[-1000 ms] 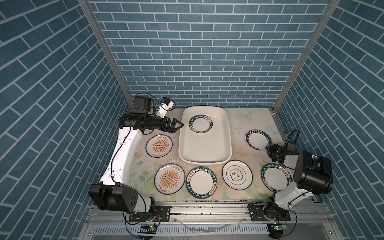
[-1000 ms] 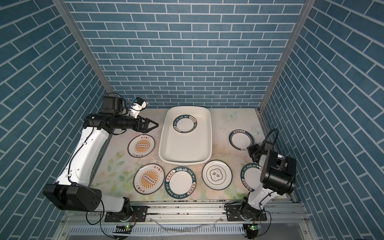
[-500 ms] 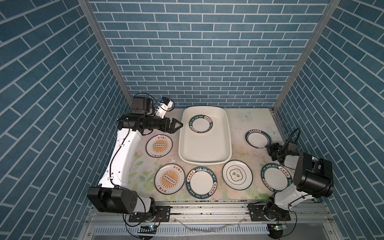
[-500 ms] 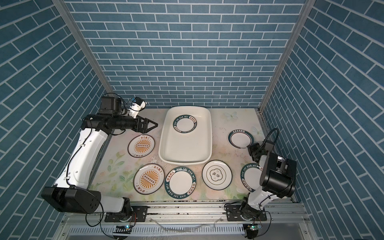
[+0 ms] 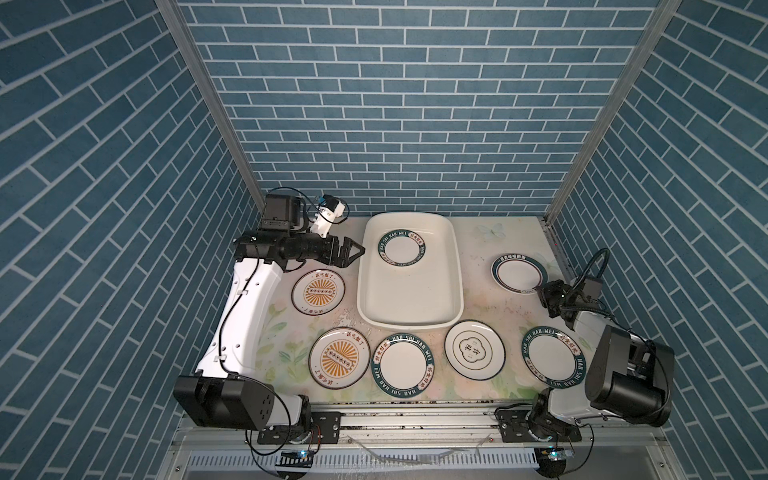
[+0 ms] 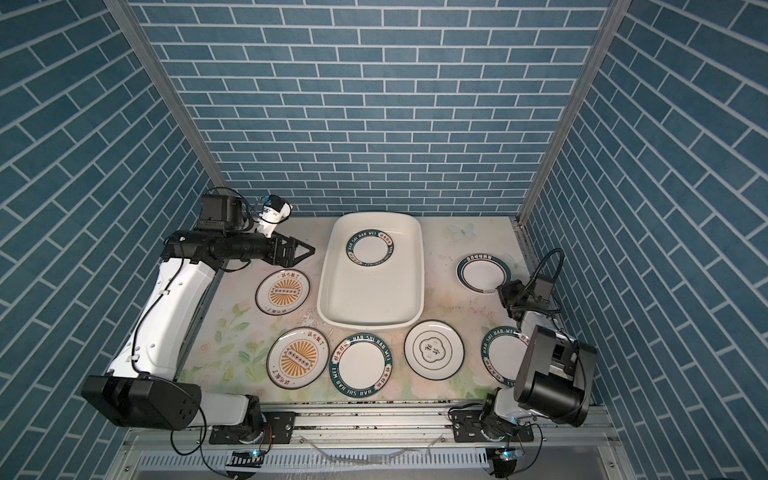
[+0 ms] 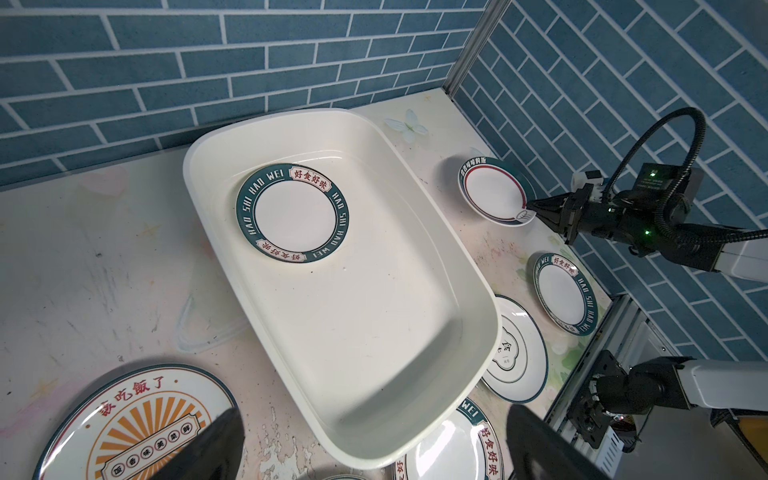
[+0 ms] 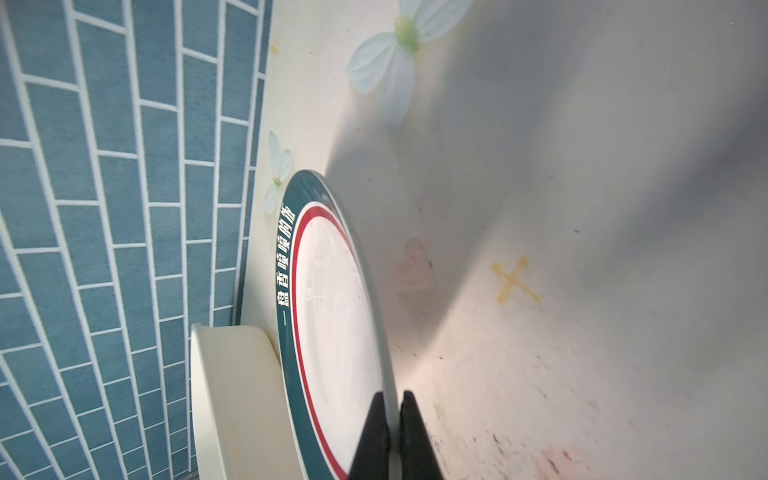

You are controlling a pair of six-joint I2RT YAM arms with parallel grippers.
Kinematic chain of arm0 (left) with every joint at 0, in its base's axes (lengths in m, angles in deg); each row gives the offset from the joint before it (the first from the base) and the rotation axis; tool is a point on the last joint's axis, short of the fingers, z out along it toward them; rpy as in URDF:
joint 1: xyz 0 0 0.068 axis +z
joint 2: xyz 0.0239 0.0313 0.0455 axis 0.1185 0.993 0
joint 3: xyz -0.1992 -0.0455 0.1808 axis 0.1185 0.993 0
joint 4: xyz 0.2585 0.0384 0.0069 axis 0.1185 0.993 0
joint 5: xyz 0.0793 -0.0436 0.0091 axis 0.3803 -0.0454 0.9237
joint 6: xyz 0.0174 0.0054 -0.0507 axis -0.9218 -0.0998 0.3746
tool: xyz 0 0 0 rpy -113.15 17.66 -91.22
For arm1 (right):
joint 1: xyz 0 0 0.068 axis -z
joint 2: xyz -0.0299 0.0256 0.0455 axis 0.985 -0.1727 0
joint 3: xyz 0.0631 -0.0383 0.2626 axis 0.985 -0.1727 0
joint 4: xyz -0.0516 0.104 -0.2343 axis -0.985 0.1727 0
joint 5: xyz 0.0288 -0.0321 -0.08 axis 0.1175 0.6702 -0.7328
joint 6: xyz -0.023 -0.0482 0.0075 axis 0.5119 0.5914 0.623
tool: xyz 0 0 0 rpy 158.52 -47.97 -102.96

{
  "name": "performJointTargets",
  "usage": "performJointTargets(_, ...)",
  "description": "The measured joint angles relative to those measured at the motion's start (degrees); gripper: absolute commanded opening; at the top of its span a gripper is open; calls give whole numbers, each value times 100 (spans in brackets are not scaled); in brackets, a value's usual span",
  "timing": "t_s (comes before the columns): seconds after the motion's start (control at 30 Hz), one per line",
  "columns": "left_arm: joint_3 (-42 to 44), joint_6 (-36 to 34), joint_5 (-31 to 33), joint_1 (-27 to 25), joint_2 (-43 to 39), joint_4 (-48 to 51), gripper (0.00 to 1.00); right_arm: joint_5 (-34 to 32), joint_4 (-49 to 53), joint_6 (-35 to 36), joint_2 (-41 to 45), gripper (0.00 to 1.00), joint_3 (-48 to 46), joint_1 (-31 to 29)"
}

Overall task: Place the plates into the plastic bin on the countertop
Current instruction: 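Lift the red-striped plate upright and carry it over the white bin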

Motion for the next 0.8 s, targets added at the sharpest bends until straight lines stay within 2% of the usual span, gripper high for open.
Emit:
performJointTargets(0.43, 2, 0, 7, 17, 0, -48, 100, -306, 1010, 162, 601, 0, 942, -778)
performJointTargets(0.8, 50, 2, 76, 57, -4, -87, 99, -686, 1429, 264, 409, 0, 2175, -2194)
